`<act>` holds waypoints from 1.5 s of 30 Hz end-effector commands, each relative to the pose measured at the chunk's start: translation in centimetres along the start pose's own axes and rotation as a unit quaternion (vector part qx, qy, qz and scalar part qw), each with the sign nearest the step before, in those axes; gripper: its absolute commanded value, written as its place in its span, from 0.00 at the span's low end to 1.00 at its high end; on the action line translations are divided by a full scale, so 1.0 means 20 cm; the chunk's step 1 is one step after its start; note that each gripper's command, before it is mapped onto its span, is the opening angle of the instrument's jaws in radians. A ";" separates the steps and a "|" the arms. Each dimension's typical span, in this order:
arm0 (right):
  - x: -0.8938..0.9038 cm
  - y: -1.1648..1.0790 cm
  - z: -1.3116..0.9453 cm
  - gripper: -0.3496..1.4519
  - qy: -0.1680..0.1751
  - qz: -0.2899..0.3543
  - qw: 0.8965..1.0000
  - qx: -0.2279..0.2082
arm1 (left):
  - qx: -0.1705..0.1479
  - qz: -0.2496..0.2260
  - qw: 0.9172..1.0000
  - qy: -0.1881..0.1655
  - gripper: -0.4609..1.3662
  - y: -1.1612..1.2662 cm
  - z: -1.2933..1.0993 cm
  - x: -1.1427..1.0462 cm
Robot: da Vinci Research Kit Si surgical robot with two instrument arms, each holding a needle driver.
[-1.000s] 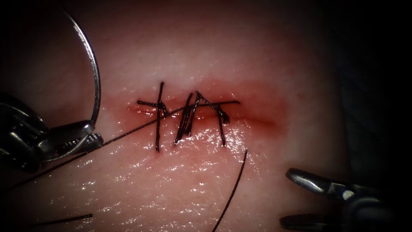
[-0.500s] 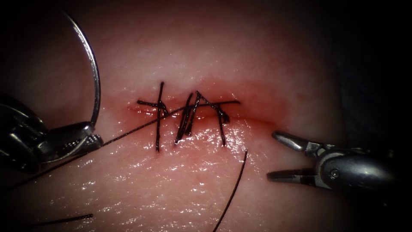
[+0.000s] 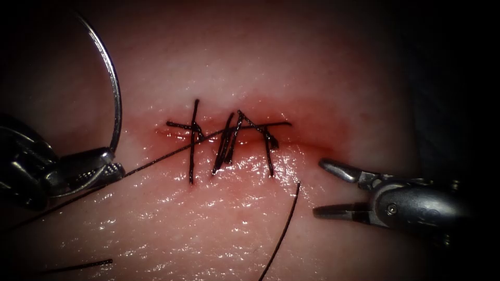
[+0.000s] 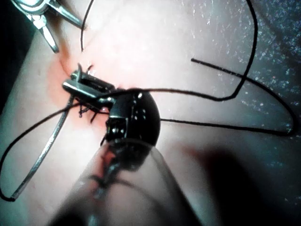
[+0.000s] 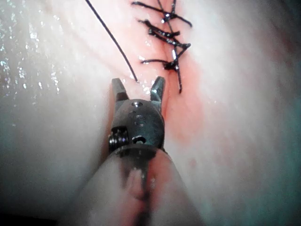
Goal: Wound Closure
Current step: Use the right gripper to pull the suture through the cut until a short tail remains on top
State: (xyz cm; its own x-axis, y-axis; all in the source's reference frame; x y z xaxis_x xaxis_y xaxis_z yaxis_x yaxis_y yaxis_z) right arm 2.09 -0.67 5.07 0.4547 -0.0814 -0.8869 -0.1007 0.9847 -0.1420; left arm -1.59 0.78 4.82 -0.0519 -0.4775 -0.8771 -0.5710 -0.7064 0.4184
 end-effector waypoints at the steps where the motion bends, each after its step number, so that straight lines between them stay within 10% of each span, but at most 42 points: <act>1: 0.000 0.000 0.000 0.76 0.000 0.000 1.000 0.000 | -0.002 0.000 1.000 0.000 0.06 0.000 0.000 0.000; 12: 0.001 -0.004 0.013 0.62 0.003 -0.002 1.000 0.010 | -0.002 0.000 1.000 0.000 0.06 0.000 0.000 0.000; 16: 0.001 -0.006 0.017 0.00 -0.001 -0.005 0.999 0.037 | -0.002 0.000 1.000 0.000 0.06 0.000 0.000 0.000; 32: 0.013 -0.011 0.010 0.00 0.003 -0.010 0.998 0.059 | -0.001 -0.002 1.000 -0.001 0.06 0.001 0.001 0.000; 45: 0.040 -0.034 0.014 0.00 0.013 -0.024 0.995 0.100 | -0.001 -0.002 1.000 -0.001 0.06 0.001 0.001 0.000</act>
State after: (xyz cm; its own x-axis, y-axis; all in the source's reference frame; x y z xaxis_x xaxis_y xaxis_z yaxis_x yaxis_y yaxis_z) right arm 2.81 -1.40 4.56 0.4304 -0.1295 -0.8933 0.1014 0.9903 -0.0947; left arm -1.63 0.77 4.83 -0.0514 -0.4734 -0.8794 -0.5733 -0.7070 0.4141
